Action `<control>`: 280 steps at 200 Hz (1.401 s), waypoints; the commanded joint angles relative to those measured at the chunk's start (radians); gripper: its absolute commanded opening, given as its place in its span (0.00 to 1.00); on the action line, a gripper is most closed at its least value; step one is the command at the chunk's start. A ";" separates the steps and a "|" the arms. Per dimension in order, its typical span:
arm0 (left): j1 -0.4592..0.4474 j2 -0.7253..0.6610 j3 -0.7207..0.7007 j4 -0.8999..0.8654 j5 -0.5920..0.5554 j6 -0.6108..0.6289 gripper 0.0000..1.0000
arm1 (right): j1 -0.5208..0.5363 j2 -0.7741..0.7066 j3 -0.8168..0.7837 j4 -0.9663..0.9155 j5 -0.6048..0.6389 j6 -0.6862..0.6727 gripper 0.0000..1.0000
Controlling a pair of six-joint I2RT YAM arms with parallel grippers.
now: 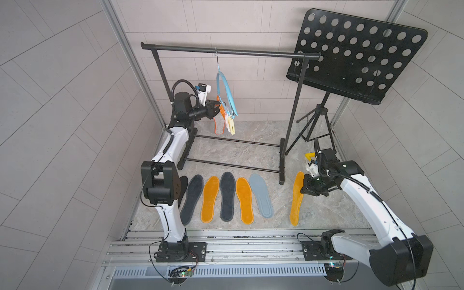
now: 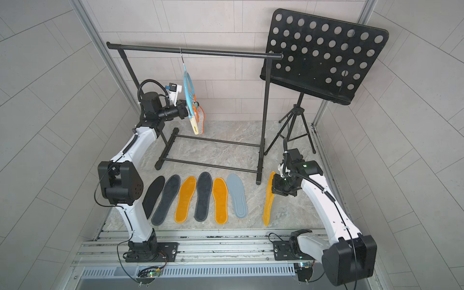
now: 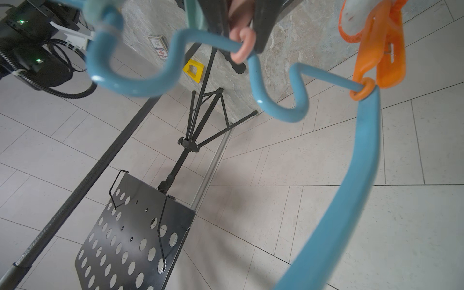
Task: Take the shoe insoles off the hanger
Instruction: Place the insole at the center of the board.
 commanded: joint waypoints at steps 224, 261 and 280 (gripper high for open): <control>0.017 0.040 -0.012 -0.091 -0.038 0.017 0.00 | -0.058 0.271 0.272 0.143 0.126 -0.181 0.46; 0.024 0.037 -0.018 -0.084 -0.058 0.003 0.00 | -0.053 0.107 0.153 0.324 0.186 -0.190 0.45; 0.024 0.037 -0.029 -0.074 -0.059 -0.005 0.00 | -0.046 -0.056 -0.026 0.555 0.161 -0.242 0.46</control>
